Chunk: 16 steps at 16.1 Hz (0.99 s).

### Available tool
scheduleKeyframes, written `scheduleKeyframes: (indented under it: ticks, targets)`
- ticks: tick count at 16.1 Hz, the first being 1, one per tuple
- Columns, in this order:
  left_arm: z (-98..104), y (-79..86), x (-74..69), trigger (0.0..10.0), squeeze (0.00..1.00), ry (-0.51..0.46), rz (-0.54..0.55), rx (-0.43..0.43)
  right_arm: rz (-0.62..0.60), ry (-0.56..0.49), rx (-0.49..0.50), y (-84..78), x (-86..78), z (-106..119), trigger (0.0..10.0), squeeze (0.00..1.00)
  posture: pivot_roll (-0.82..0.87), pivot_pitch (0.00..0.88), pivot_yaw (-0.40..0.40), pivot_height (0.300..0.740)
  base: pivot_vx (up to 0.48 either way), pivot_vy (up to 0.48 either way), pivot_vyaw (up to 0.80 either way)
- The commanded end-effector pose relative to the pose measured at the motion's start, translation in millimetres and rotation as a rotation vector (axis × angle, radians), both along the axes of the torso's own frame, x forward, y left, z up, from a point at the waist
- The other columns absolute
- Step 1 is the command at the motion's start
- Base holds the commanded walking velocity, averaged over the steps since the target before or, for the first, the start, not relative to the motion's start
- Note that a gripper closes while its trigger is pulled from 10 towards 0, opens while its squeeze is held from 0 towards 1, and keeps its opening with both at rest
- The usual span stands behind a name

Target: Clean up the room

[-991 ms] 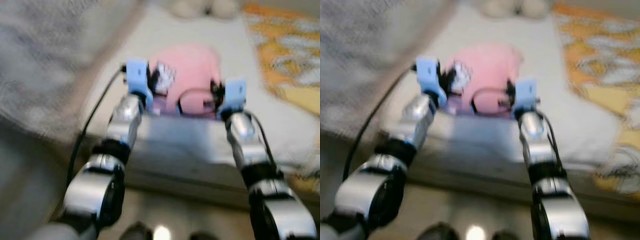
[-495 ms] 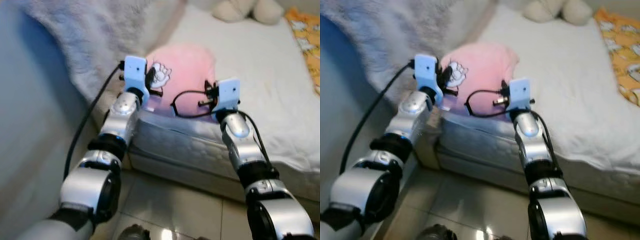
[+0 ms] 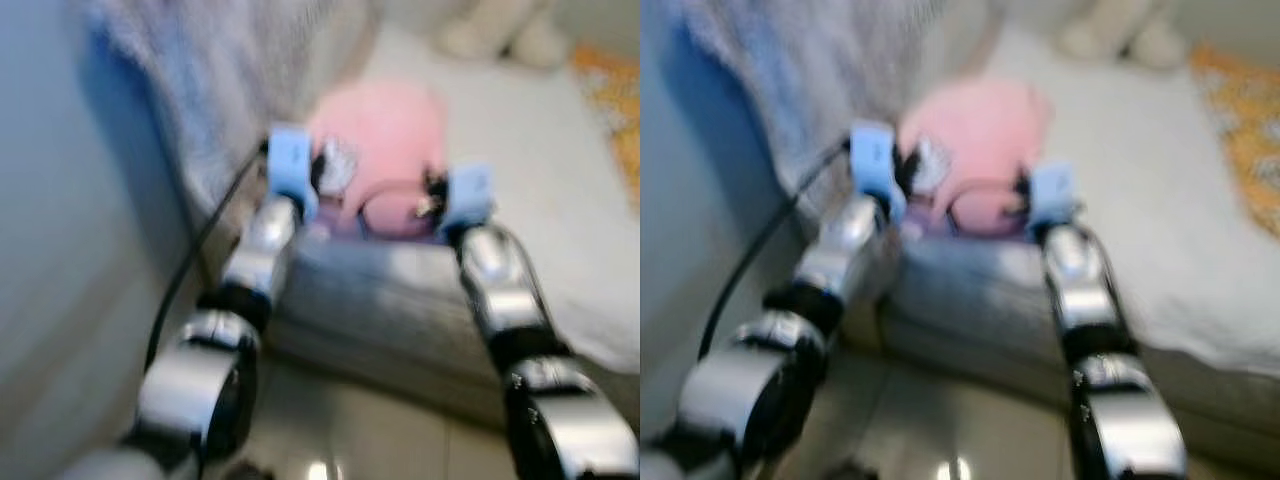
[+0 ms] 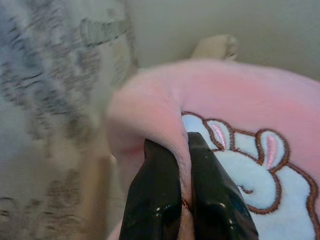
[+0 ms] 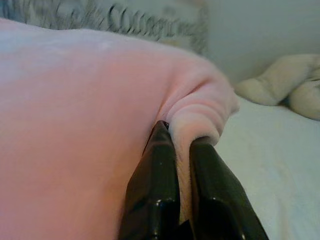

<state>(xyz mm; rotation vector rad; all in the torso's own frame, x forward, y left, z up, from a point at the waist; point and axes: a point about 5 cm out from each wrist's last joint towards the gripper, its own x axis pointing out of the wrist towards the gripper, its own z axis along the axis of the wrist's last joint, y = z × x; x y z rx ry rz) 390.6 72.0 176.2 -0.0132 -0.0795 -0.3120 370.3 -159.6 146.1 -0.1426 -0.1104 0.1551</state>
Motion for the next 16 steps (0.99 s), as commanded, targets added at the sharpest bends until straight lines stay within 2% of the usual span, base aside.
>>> scheduleKeyframes:
  ticks: [1, 7, 11, 14, 15, 16]
  targets:
    - [7.5, 4.5, 2.3, 10.0, 0.00, -0.030, 0.018, 0.004, 0.016, -0.003, 0.001, 5.5, 0.3, 1.5, 10.0, 0.00, 0.06, 0.000, -0.030, 0.740, 0.480, 0.000, 0.00]
    - [6.0, 0.4, 1.7, 10.0, 0.00, -0.019, 0.018, 0.003, 0.005, -0.002, 0.002, 3.7, -3.2, -2.0, 10.0, 0.00, 0.05, 0.000, -0.029, 0.740, 0.480, 0.000, 0.00]
    - [1.7, -8.0, -0.6, 10.0, 0.00, 0.007, -0.006, -0.018, 0.009, 0.006, -0.010, 1.8, -4.8, -4.2, 10.0, 0.00, 0.04, 0.000, -0.029, 0.740, 0.480, 0.000, 0.00]
    - [1.7, -28.4, -4.3, 10.0, 0.00, 0.030, -0.055, -0.049, 0.003, 0.005, -0.050, -6.3, -6.1, -3.8, 10.0, 0.00, 0.04, 0.000, -0.019, 0.740, 0.480, 0.000, 0.00]
    - [3.5, -43.4, -6.4, 10.0, 0.00, 0.040, -0.076, -0.059, -0.002, 0.009, -0.128, -16.5, -3.4, -0.8, 10.0, 0.00, 0.03, 0.000, -0.019, 0.740, 0.480, 0.000, 0.00]
    - [4.0, -47.6, -5.8, 10.0, 0.00, 0.049, -0.064, -0.050, 0.005, 0.029, -0.166, -19.9, -0.8, -1.1, 10.0, 0.00, 0.03, 0.000, -0.016, 0.740, 0.337, 0.000, 0.00]
